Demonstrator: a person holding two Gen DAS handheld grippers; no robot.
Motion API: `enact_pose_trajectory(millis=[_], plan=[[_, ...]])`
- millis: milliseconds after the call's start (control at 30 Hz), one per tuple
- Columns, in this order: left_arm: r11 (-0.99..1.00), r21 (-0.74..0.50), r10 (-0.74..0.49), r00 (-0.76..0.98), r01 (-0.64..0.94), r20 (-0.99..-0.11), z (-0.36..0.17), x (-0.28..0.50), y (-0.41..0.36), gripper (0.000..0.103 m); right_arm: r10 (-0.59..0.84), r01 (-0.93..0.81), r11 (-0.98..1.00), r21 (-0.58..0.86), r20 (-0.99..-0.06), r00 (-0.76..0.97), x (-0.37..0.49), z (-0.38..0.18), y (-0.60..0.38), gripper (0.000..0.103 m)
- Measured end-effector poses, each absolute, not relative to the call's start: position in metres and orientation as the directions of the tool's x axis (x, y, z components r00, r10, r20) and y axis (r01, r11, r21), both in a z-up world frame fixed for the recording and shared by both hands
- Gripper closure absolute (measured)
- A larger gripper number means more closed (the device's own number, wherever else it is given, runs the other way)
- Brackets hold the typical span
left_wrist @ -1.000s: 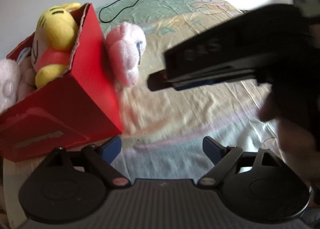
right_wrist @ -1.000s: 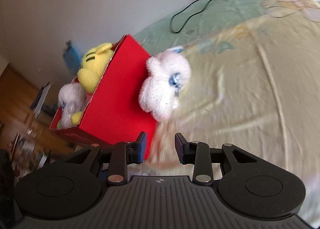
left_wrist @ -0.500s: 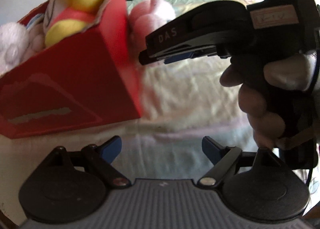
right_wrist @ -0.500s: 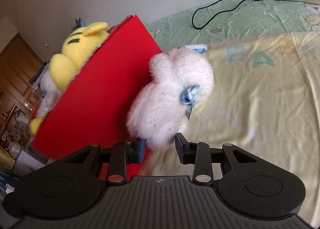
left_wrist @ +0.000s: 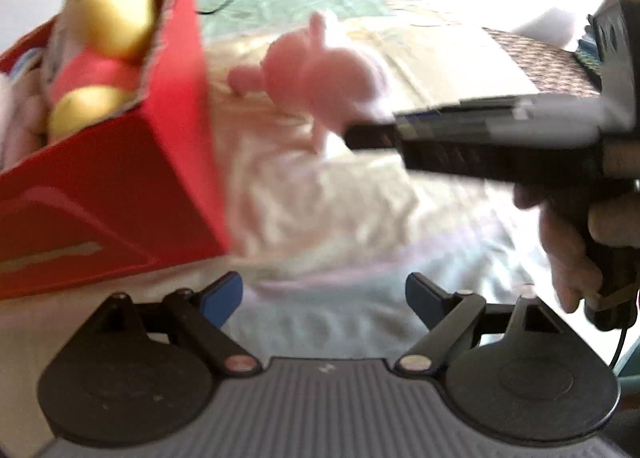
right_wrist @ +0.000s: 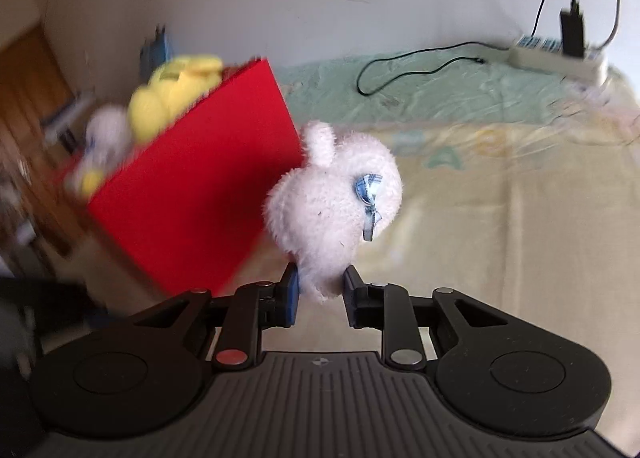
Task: Organize objects
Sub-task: 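Close the right gripper on the pink bunny plush's head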
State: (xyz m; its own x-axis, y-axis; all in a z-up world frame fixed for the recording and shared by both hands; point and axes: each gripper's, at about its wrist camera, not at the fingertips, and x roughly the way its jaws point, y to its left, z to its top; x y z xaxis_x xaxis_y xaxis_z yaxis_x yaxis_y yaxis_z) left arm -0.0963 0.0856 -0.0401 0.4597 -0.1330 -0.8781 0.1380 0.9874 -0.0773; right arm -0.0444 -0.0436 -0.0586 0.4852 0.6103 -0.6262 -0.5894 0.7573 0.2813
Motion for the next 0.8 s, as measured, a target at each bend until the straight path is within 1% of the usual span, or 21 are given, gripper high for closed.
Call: enact_pose_trajectory(millis=[133, 200, 267, 333, 433, 500, 633, 700, 733, 800], plan=[[0.974, -0.102, -0.186, 0.454, 0.204, -0.871, -0.036, -0.089, 0.069, 0.016, 0.551, -0.674, 0.729, 0.121, -0.688, 0.472, -0.066, -0.061, -0.062, 0.077], [0.967, -0.110, -0.206, 0.456, 0.229, -0.866, -0.033, -0.089, 0.062, 0.016, 0.564, -0.702, 0.699, 0.136, -0.708, 0.425, -0.077, -0.063, -0.073, 0.074], [0.961, -0.126, -0.229, 0.459, 0.245, -0.858, -0.029, -0.087, 0.061, 0.016, 0.609, -0.707, 0.675, 0.212, -0.701, 0.371, -0.079, -0.060, -0.084, 0.073], [0.955, -0.148, -0.255, 0.464, 0.256, -0.848, -0.025, -0.082, 0.058, 0.016, 0.667, -0.698, 0.650, 0.300, -0.667, 0.334, -0.079, -0.054, -0.096, 0.074], [0.950, -0.174, -0.284, 0.486, 0.259, -0.827, -0.017, -0.077, 0.052, 0.016, 0.718, -0.656, 0.645, 0.391, -0.605, 0.345, -0.076, -0.046, -0.112, 0.074], [0.949, -0.179, -0.290, 0.499, 0.258, -0.817, -0.011, -0.076, 0.051, 0.016, 0.728, -0.586, 0.669, 0.457, -0.562, 0.393, -0.068, -0.046, -0.129, 0.073], [0.952, -0.165, -0.280, 0.517, 0.257, -0.809, -0.014, -0.067, 0.044, 0.016, 0.764, -0.363, 0.630, 0.687, -0.464, 0.448, -0.048, -0.059, -0.169, 0.072], [0.952, -0.156, -0.277, 0.524, 0.263, -0.806, -0.017, -0.061, 0.038, 0.016, 0.730, -0.271, 0.645, 0.715, -0.470, 0.497, -0.044, -0.066, -0.182, 0.068], [0.953, -0.149, -0.272, 0.527, 0.263, -0.805, -0.019, -0.056, 0.034, 0.016, 0.715, -0.246, 0.652, 0.717, -0.472, 0.516, -0.043, -0.068, -0.186, 0.061], [0.953, -0.147, -0.271, 0.531, 0.264, -0.803, -0.020, -0.050, 0.028, 0.016, 0.711, -0.224, 0.643, 0.733, -0.462, 0.529, -0.039, -0.072, -0.188, 0.061]])
